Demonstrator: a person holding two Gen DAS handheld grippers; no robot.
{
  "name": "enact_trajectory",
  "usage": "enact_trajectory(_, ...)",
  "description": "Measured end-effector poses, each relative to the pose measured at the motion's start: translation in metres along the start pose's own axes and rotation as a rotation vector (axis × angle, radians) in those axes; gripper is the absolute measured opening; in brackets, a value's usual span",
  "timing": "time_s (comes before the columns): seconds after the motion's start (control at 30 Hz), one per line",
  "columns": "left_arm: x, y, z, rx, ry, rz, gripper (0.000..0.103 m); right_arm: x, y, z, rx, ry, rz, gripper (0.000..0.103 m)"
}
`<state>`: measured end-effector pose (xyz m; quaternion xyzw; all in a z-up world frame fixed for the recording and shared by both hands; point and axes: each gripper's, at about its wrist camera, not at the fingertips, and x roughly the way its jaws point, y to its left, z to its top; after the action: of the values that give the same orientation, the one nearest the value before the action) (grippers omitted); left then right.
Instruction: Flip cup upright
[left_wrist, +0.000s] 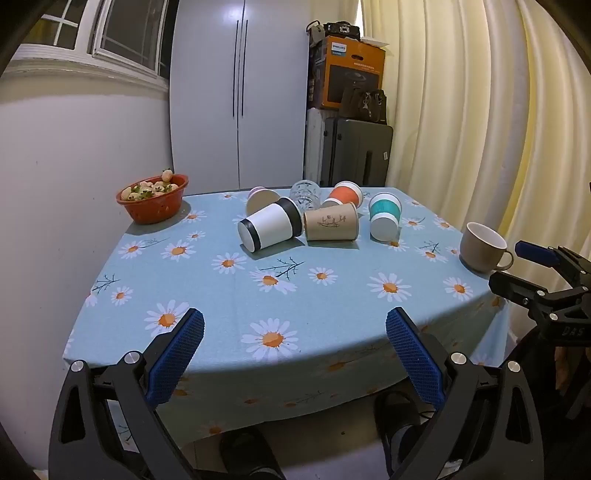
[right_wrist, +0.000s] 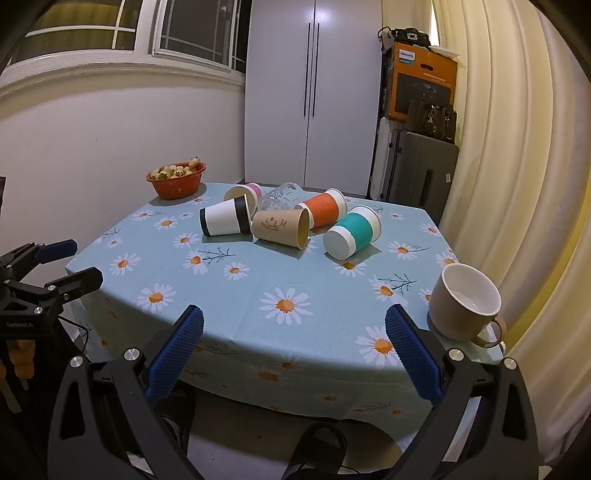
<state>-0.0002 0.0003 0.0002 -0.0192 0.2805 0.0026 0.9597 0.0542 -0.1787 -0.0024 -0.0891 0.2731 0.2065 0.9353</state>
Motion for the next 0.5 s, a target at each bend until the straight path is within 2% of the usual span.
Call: enact_trajectory(0.5, -0.0004, 0.0001, 0.0014, 0.001, 0.001, -0.006, 0.097, 0.0007, -0.0005, -0.0003, 0.001, 0.004, 0.002, 0.098)
